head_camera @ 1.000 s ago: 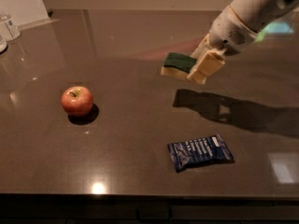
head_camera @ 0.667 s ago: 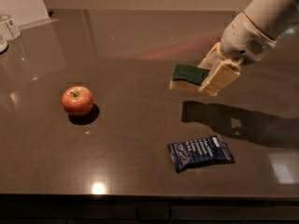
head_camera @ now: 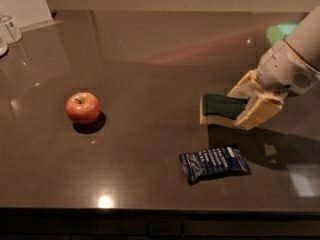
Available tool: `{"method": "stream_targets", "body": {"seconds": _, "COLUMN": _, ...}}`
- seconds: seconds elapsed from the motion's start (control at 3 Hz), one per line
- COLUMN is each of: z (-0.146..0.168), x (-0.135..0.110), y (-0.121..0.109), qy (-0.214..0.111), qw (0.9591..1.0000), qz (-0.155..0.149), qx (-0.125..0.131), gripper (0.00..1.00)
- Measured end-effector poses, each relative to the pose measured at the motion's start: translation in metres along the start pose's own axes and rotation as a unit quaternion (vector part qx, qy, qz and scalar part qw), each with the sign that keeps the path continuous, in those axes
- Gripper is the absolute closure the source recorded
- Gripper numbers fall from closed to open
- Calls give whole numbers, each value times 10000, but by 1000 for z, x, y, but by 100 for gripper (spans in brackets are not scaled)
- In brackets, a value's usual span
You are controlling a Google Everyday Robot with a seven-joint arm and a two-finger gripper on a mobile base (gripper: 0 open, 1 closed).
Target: Move sponge near rxbar blueberry
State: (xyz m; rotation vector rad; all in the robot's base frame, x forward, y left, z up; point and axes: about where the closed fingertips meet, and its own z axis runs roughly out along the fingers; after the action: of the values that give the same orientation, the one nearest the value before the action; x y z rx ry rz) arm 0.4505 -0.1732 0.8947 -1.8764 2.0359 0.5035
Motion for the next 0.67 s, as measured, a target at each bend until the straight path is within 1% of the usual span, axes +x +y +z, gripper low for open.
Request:
{"method": "stream_targets", "body": {"seconds": 0.33, "z": 6, "x": 23, "y": 14, "qy": 53, "qw": 9999, "qz": -106, "qx": -64, "gripper": 59}}
{"method": "stream_targets", "body": {"seconds": 0.67, "z": 11, "x": 40, "y": 21, "qy": 97, "qw": 9997, "qz": -159, "qx": -165, "gripper": 37}}
